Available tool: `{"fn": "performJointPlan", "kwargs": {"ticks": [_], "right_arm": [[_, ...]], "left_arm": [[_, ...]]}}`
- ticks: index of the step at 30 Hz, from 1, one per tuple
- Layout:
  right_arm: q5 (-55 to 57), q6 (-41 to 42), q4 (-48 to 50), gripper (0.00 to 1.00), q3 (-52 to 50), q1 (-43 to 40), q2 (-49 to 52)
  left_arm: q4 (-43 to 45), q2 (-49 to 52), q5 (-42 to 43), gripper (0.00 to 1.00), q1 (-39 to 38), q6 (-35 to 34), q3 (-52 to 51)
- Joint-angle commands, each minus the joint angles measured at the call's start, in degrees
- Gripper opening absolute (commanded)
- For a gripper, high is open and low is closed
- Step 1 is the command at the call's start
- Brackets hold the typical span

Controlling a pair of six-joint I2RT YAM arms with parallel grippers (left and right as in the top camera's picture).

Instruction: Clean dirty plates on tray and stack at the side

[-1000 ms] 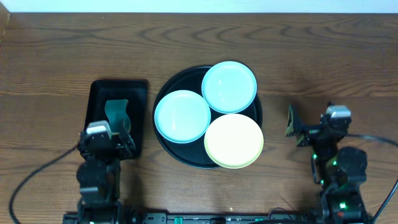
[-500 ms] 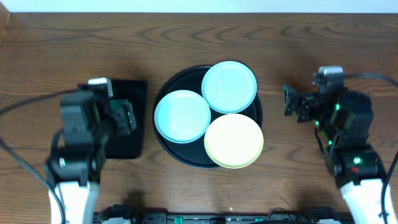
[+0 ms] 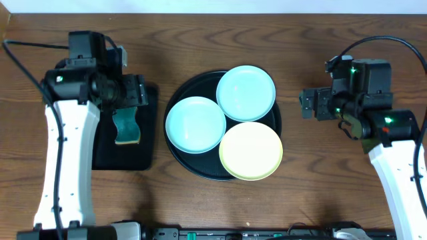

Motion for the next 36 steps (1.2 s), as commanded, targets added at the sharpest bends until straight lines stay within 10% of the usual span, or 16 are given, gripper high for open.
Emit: {"fn": "performJointPlan", "kwargs": {"ticks": [1,12,36], "right_arm": [[-4.15,0.81,1.49,0.99,1.38,0.22,1.22],[-8.59,14.19,5.20,0.68,2.08,6.86,7.76],[4.31,31.26,1.77,0.37,16.65,32.37,38.38]], "left_arm": [[-0.37,1.95,0.76,0.77,0.02,-1.60,1.29],[-0.61,2.47,-6.38,0.77,2.05,-6.56,1.38],[-3.69,2.49,-11.98,0.75,10.64,-4.74,1.29]]}}
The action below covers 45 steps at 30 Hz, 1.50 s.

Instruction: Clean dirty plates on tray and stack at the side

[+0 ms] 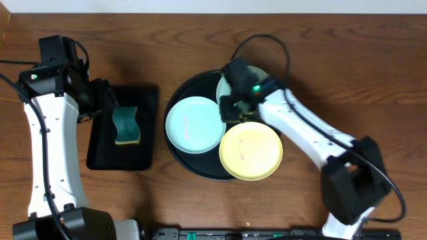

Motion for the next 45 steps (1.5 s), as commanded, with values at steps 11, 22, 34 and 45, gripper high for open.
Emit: {"fn": "performJointPlan", "kwargs": {"ticks": [11,22,34,45], "right_arm": [[5.29,2.03,3.21,0.27,0.92,4.02,9.22],[6.97,2.21,5.99,0.20,0.92,4.02,11.98],[7.06,2.21,6.01,0.01,0.92,4.09,12.83],[7.41,2.10,5.97,0.01,0.92,4.09,12.83]], "left_arm": [[-1.05,-0.20,-2.25,0.76,0.17,0.74,0.63],[-0.98,0.04,-2.25,0.75,0.17,0.74,0.11],[0.57,1.09,-2.19,0.74,0.17,0.76,-3.96],[8.68,8.44,2.49,0.63,0.17,6.71,-10.88]]}}
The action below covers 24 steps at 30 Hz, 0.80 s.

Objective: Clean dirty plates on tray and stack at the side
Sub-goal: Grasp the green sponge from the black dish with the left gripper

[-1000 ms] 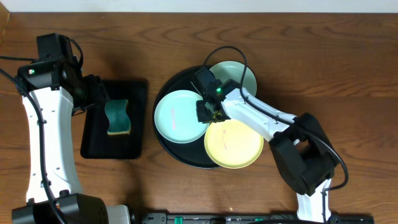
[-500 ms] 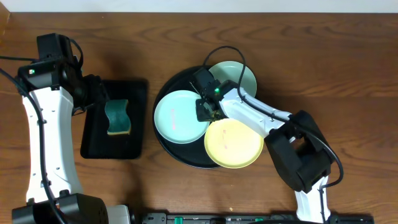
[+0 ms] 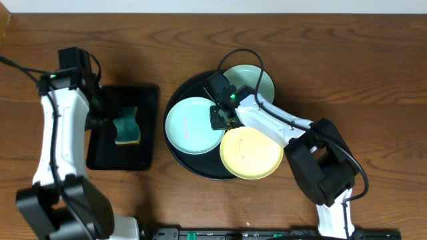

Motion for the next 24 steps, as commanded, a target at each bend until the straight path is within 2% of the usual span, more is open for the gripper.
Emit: {"fn": "performJointPlan", "kwargs": {"ticks": [1,11,16,24], "right_arm": [[0.98,-0.24,-0.02,0.01,0.35,0.52,1.38],[1.03,-0.68,-0.04,0.01,0.33,0.50,1.38],[1.46,-0.66,-0.02,0.01,0.35,0.57,1.38],[1.53,-0.66,0.00,0.02,0.33,0.57,1.38]], "left_arm": [[1.60,3.54,3.58,0.62,0.15,5.29,-1.18],[6.32,13.94,6.62,0.49,0.02,10.23,-1.18],[7.30,17.16,6.71,0.45,0.02,10.23,-1.18],[8.20,19.67,7.91,0.45,-0.42,10.10,-1.18]]}}
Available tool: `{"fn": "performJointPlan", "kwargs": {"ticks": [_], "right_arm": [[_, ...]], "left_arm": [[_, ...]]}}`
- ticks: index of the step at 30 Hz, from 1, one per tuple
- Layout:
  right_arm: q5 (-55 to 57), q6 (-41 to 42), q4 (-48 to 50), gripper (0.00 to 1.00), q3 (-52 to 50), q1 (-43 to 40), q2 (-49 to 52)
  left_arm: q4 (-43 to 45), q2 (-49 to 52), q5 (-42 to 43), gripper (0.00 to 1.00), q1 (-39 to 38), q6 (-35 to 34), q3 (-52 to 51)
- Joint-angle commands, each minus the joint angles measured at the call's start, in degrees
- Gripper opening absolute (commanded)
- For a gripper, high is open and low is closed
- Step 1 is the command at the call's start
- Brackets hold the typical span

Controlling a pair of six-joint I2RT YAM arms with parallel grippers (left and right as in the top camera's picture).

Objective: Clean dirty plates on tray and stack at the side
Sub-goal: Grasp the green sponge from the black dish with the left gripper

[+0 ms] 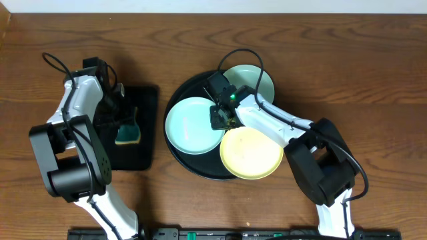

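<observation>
A round black tray [200,168] holds three plates: a light blue plate [190,125] on the left, a pale green plate [257,79] at the back and a yellow plate [252,155] at the front right. My right gripper [220,119] is low at the blue plate's right rim, between the plates; its jaws are hidden under the wrist. A green sponge [129,133] lies on a small black mat [133,157]. My left gripper [124,119] hangs over the sponge's upper end, with a finger on either side of it, apparently open.
The wooden table [347,60] stretches bare to the right of the tray and along the back. The right arm's cable [243,57] loops over the green plate. The left arm's base [67,173] stands near the front left.
My left arm has folded and its gripper has moved right, from the mat's left edge onto the sponge's upper end. The right gripper and all three plates stay where they were.
At first both arms were drawn back, the left gripper over the sponge and the right at the far right. The right arm then reached into the tray between the plates and settled at the blue plate's rim. The left gripper swung left, then returned to the sponge.
</observation>
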Motion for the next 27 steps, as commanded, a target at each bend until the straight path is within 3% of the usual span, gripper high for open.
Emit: {"fn": "performJointPlan", "kwargs": {"ticks": [1,5,12,13,15,23,27], "right_arm": [[1.49,-0.55,0.02,0.02,0.31,0.63,1.38],[1.73,-0.55,0.00,0.03,0.31,0.66,1.38],[1.73,-0.70,-0.09,0.04,0.31,0.66,1.38],[1.75,-0.70,-0.07,0.04,0.31,0.66,1.38],[1.73,-0.70,-0.07,0.04,0.31,0.66,1.38],[1.73,-0.70,-0.07,0.07,0.31,0.66,1.38],[1.70,-0.70,-0.11,0.05,0.31,0.66,1.38]], "left_arm": [[0.46,1.66,1.20,0.45,-0.61,0.72,-0.39],[1.99,3.04,0.94,0.39,-1.46,0.70,-0.42],[4.44,4.76,-0.79,0.38,-1.68,-2.40,-1.81],[4.70,4.83,-0.79,0.34,-1.68,-2.38,-2.10],[5.16,4.83,-0.79,0.08,-1.68,-2.36,-2.60],[4.39,3.48,-0.74,0.08,-1.68,-2.36,-2.05],[1.03,-2.14,-0.72,0.07,-1.68,-2.40,1.25]]}}
